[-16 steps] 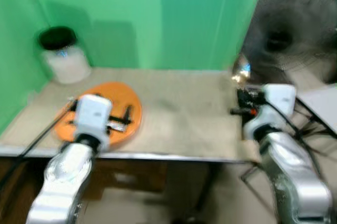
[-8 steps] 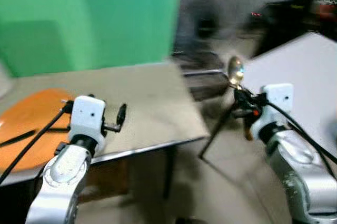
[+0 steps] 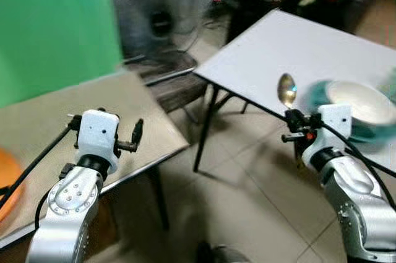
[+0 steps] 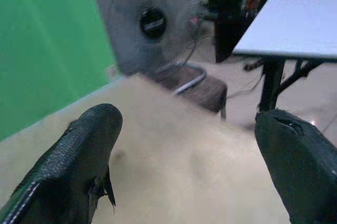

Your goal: Setting the table

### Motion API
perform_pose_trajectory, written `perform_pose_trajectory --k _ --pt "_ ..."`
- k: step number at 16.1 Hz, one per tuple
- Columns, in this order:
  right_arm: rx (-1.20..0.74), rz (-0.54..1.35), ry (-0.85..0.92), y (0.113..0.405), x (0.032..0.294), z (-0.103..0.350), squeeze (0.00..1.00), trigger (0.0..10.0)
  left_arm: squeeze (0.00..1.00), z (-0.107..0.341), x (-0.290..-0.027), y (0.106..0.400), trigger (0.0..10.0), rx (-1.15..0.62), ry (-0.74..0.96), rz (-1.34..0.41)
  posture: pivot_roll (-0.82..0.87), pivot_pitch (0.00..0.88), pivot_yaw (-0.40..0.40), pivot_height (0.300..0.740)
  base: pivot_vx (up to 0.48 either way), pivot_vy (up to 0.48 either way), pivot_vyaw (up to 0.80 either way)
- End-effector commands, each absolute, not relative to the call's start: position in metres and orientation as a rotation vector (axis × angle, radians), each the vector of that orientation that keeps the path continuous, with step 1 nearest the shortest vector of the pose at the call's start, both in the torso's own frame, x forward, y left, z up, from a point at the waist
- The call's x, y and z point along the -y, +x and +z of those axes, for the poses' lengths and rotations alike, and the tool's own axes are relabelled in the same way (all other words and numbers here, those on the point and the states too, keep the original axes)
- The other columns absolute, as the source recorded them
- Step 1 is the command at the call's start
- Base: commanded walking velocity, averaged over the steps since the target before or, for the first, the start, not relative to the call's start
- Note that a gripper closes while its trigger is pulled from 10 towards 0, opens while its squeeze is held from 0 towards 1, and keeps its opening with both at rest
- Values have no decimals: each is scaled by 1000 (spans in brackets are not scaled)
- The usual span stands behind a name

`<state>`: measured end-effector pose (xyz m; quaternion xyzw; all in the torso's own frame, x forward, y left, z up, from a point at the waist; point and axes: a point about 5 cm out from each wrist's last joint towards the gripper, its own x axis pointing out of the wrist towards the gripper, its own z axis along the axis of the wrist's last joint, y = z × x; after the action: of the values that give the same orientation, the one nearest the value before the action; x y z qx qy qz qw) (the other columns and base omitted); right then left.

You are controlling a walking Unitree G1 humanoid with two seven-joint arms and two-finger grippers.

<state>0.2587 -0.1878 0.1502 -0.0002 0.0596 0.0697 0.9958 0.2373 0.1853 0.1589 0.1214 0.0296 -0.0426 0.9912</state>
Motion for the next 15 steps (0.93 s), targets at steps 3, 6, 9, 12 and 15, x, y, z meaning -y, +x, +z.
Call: perform_pose_trajectory --k 3,6,9,12,15 --pt "-116 122 29 257 172 153 0 10000 0 158 -180 244 10000 -48 199 -87 -67 6 -29 740 0 -297 -800" --pt "-120 135 36 254 163 153 0 10000 0 159 -181 245 10000 -43 192 -81 -78 10 -28 740 0 -480 -800" --pt "-117 119 33 255 166 156 0 10000 0 158 -181 246 10000 -40 191 -79 -81 11 -27 740 0 -480 -800" --pt "-118 96 24 256 171 157 0 10000 0 157 -178 245 10000 -41 190 -87 -79 9 -30 740 0 -480 -800" --pt "-124 97 26 255 170 158 0 10000 0 158 -180 246 10000 -37 194 -83 -85 15 -27 740 0 -480 -800"
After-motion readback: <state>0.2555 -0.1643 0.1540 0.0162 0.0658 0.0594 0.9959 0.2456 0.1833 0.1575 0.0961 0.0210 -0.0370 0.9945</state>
